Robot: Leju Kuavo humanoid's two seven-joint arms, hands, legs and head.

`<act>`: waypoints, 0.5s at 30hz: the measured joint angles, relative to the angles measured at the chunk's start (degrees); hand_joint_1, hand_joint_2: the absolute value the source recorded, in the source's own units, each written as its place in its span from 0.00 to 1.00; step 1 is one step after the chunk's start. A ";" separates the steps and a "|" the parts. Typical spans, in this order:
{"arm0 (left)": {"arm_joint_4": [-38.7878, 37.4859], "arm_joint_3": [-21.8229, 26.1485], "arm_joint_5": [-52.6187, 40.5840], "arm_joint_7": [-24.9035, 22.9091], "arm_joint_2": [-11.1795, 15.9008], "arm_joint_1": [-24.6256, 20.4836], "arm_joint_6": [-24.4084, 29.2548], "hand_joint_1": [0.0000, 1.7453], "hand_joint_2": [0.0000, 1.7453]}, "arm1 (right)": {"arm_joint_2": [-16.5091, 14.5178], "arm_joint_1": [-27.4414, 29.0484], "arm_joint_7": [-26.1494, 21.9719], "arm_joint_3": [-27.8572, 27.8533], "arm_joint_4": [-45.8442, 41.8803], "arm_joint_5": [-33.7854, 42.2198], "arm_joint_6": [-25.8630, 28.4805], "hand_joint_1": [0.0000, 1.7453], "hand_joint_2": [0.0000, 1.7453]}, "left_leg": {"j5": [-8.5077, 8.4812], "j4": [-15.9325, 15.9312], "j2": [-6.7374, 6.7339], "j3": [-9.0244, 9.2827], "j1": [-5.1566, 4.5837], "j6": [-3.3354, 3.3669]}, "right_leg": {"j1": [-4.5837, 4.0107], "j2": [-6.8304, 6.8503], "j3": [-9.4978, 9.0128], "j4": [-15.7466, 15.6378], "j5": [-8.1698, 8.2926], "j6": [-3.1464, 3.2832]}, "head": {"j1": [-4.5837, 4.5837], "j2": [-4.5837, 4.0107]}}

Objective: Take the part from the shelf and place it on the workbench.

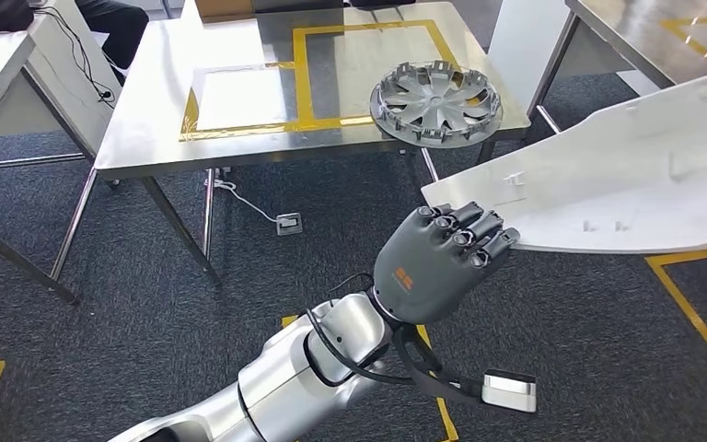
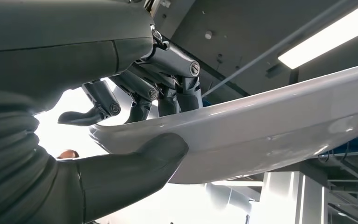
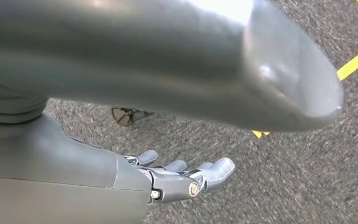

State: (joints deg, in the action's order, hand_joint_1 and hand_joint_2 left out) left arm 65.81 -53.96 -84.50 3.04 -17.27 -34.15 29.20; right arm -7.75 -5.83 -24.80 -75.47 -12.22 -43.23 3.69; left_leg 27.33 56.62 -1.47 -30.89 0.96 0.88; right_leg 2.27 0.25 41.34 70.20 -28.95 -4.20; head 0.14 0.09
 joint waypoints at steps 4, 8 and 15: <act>-0.01 0.03 -0.09 0.05 -0.04 0.03 -0.08 1.00 1.00 | -0.20 -0.13 0.08 0.00 0.09 0.00 0.00 0.00 0.00 | 2.16 2.43 0.00 -0.55 0.35 -2.03 | 0.52 0.42 -4.92 -10.01 3.79 -0.09 | 0.30 0.00; 0.02 0.04 -0.26 0.15 -0.08 -0.01 -0.17 1.00 1.00 | -0.24 -0.09 0.03 0.00 0.11 0.02 0.00 0.00 0.00 | 3.25 2.97 0.06 -0.16 0.54 -3.03 | 0.24 -0.14 -5.15 -9.75 2.66 2.55 | -0.11 0.00; -0.16 0.07 -0.39 0.13 0.39 0.20 -0.23 1.00 1.00 | -0.22 -0.10 -0.05 0.00 0.11 0.10 0.00 0.00 0.00 | 6.65 17.86 1.03 -9.79 -0.09 -1.95 | -0.73 -0.97 -6.56 -9.84 1.58 4.08 | -0.66 0.01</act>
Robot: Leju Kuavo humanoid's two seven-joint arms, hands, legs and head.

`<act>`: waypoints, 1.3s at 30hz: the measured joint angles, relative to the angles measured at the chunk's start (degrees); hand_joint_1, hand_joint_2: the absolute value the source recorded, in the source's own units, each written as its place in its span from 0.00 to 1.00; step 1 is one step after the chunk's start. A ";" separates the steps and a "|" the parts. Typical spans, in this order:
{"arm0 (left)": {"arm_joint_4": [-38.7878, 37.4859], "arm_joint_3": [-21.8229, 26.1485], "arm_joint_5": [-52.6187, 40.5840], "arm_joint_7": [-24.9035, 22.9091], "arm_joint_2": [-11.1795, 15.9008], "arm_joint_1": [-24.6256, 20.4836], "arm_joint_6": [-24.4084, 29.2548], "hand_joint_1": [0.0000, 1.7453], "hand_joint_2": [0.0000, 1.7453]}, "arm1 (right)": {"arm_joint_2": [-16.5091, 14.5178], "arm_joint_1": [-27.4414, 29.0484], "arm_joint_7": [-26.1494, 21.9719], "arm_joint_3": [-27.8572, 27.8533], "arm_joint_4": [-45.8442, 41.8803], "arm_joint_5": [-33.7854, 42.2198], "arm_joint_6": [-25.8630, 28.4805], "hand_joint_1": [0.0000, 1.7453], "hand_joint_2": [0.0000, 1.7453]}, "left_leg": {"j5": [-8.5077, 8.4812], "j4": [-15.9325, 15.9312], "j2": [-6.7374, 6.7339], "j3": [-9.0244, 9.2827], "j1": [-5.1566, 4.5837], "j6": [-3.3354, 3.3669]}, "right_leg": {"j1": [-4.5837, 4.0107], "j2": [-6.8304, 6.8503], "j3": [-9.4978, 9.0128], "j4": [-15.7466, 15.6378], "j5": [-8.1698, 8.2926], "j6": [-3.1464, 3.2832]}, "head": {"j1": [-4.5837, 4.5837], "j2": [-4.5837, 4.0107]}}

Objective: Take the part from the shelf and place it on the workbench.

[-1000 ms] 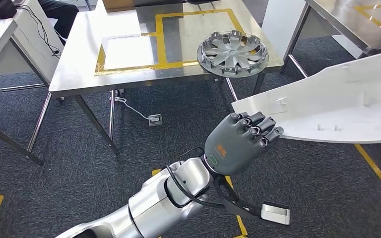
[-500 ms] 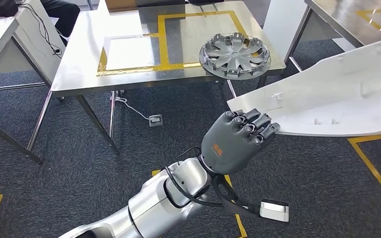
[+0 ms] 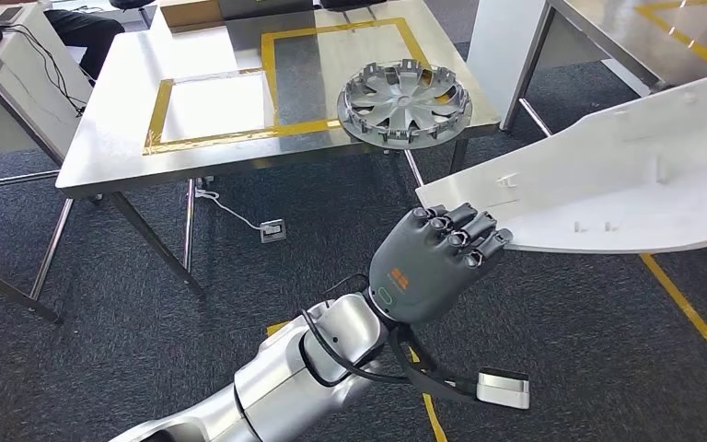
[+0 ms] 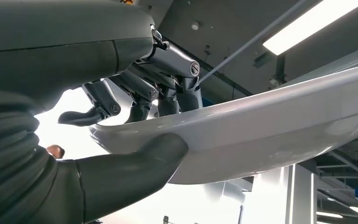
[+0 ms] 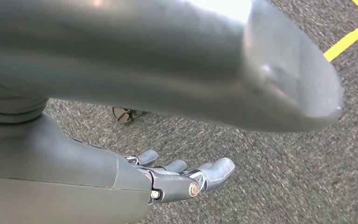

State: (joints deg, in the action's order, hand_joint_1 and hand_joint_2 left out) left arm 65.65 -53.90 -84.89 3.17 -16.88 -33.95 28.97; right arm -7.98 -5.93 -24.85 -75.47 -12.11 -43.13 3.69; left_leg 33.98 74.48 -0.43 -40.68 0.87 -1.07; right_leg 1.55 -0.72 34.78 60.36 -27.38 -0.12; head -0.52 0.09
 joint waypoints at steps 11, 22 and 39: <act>-0.03 0.22 -0.50 -0.32 -0.31 -0.25 -0.45 1.00 1.00 | -0.15 -0.09 -0.04 0.00 0.01 0.00 -0.02 0.00 0.00 | -7.90 -15.27 0.50 6.08 -0.98 3.29 | -0.32 0.02 1.82 6.21 -4.53 -2.71 | 0.20 -0.01; -0.55 0.92 -0.50 -0.77 -0.44 -0.12 -0.57 1.00 1.00 | -0.04 -0.06 -0.03 0.00 0.00 -0.09 0.00 0.00 0.00 | -6.29 -14.75 0.38 7.03 -1.56 1.95 | -0.74 0.70 0.48 -0.67 0.94 -1.20 | 0.34 -0.01; -1.15 1.85 -0.89 -1.80 -0.43 -0.04 -0.43 1.00 1.00 | -0.07 -0.08 -0.09 0.01 0.00 -0.09 0.08 0.00 0.00 | -7.37 -14.94 0.69 6.37 -1.01 2.48 | -0.03 0.24 -0.92 -0.75 -0.22 -2.60 | 0.01 -0.01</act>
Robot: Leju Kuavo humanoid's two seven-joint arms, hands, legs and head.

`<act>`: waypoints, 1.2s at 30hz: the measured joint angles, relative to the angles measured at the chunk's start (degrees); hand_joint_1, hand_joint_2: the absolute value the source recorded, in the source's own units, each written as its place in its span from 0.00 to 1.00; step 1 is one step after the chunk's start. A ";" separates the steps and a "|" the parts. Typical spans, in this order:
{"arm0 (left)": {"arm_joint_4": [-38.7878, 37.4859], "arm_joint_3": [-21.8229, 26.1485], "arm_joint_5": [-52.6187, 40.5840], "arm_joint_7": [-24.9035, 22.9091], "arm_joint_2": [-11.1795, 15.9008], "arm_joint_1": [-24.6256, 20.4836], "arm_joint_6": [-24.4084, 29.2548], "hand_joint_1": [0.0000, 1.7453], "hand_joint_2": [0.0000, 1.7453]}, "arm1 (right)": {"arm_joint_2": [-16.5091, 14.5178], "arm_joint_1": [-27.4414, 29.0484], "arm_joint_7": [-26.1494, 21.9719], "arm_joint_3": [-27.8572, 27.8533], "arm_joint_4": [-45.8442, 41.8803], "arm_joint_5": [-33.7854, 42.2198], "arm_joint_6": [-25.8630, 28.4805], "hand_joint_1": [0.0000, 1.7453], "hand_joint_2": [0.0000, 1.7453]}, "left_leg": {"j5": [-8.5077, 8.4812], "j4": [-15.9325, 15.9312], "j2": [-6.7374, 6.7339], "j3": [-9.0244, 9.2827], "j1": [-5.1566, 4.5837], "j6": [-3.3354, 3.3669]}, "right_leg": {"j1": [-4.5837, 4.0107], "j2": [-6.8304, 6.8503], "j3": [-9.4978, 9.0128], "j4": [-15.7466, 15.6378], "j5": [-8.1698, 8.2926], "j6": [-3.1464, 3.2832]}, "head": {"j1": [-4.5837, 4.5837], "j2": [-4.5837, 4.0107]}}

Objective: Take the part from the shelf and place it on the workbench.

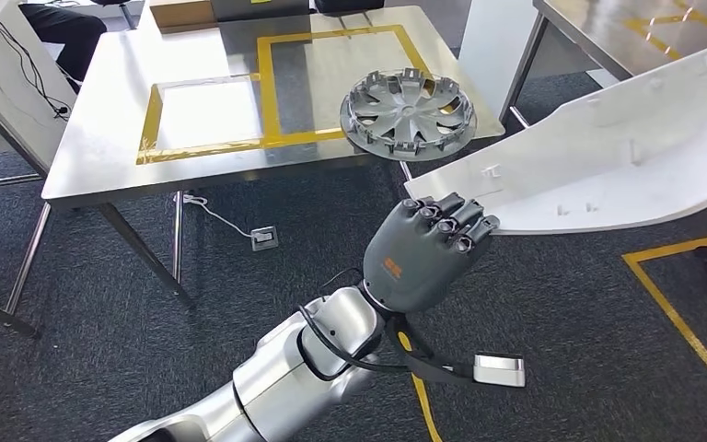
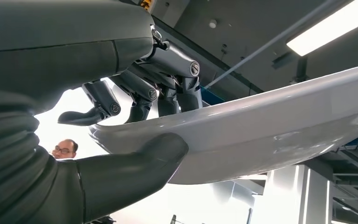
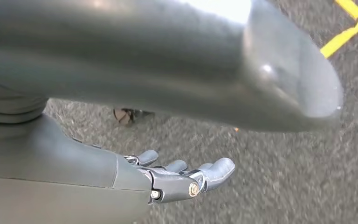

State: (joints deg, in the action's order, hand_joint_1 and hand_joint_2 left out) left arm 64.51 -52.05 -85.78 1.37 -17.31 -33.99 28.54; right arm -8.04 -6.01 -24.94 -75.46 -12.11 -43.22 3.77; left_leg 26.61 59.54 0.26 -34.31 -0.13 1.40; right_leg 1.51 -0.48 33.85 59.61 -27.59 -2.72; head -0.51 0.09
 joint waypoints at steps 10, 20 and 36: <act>-0.39 0.10 -0.32 -0.14 -0.20 0.16 0.01 1.00 1.00 | 0.04 0.02 -0.01 0.01 0.00 -0.02 -0.03 0.00 0.00 | 0.57 -0.06 -0.12 0.76 -0.40 0.80 | -0.51 0.55 2.44 2.66 0.93 0.41 | 0.37 0.00; -0.03 0.43 -1.54 -0.68 0.00 0.31 1.54 1.00 1.00 | -0.04 0.06 -0.35 0.01 0.00 0.21 0.06 0.00 0.00 | 7.50 14.19 -0.14 -6.24 0.05 -2.28 | -0.30 0.48 -0.42 -1.28 0.90 2.82 | -0.17 0.00; -0.79 0.34 5.40 3.98 -0.15 0.44 -0.54 1.00 1.00 | -0.04 0.05 -0.67 0.01 0.00 0.66 0.05 0.00 0.00 | -0.78 -0.17 0.20 -0.49 0.21 -0.52 | -0.36 0.06 -2.52 -2.16 -0.18 0.95 | -0.07 0.00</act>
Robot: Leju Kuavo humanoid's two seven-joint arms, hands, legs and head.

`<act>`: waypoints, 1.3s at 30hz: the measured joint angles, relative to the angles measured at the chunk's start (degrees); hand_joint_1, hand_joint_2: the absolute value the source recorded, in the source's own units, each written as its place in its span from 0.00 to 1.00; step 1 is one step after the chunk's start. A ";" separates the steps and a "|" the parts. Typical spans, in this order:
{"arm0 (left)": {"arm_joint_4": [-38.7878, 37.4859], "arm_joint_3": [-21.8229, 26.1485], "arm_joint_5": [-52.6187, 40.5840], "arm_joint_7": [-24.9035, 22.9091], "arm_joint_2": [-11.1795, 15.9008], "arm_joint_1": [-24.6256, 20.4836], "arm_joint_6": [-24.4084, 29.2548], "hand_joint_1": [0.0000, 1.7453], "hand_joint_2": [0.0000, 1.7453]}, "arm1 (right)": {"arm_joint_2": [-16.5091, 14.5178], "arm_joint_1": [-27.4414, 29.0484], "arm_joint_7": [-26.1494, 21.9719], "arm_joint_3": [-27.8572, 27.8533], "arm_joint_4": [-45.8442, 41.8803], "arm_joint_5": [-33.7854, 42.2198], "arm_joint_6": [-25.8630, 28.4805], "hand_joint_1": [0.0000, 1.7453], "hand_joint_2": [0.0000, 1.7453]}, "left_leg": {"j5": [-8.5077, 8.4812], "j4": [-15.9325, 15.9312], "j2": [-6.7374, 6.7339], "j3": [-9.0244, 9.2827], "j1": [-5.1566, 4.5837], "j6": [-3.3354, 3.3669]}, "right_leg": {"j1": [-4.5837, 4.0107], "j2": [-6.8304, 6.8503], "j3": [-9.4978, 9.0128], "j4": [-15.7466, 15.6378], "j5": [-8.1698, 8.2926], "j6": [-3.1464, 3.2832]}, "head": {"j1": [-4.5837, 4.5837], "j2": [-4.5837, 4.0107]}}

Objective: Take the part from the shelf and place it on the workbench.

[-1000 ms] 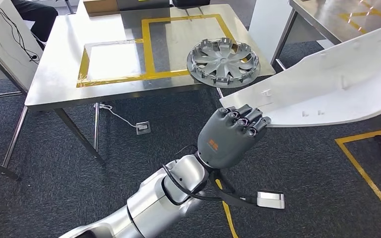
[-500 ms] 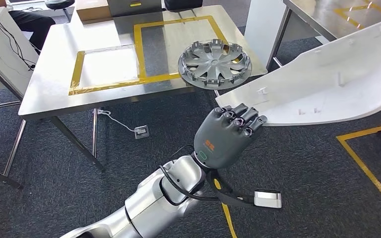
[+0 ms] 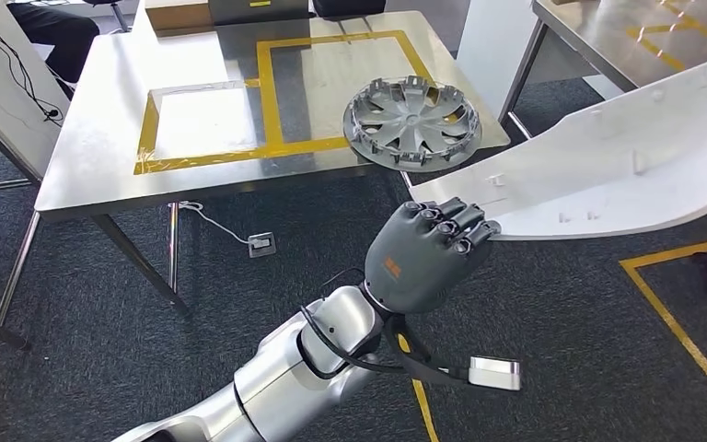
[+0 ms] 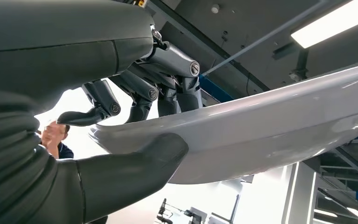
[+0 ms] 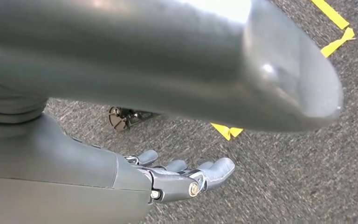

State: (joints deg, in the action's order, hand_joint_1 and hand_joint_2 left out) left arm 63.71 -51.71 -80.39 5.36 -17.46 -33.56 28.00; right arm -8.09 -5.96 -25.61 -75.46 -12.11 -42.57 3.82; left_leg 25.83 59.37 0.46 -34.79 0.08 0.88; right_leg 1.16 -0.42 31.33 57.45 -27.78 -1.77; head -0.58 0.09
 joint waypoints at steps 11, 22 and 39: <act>-0.01 -0.04 0.65 -0.89 0.00 -0.52 0.04 1.00 1.00 | -0.02 0.02 0.07 -0.01 0.00 0.11 0.00 0.00 0.00 | 0.03 -0.02 -0.03 0.21 -0.01 0.10 | -0.03 0.01 -0.17 -0.14 0.01 -0.79 | -0.02 0.00; 0.03 -0.04 0.70 -1.45 -0.02 -0.53 0.04 1.00 1.00 | -0.05 0.04 0.10 -0.02 0.01 0.13 0.00 0.00 0.00 | 0.10 -0.08 -0.04 0.18 -0.12 0.20 | 0.06 0.01 -0.12 -0.19 0.02 -0.89 | -0.02 0.00; 0.40 0.00 -0.38 -2.43 -0.35 -0.25 0.90 1.00 1.00 | -0.33 0.25 0.05 0.01 0.08 -0.11 -0.05 0.00 0.00 | 4.47 -0.34 -0.23 3.23 0.85 -2.08 | 0.94 0.47 3.31 2.33 0.18 -0.56 | 0.58 0.00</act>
State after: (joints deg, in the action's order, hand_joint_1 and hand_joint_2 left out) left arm 64.11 -51.71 -80.77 2.92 -17.81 -33.81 28.90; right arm -8.42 -5.71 -25.56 -75.45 -12.03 -42.68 3.78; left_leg 30.30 59.03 0.22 -31.56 0.93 -1.19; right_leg 2.10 0.05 34.64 59.78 -27.60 -2.34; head 0.01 0.09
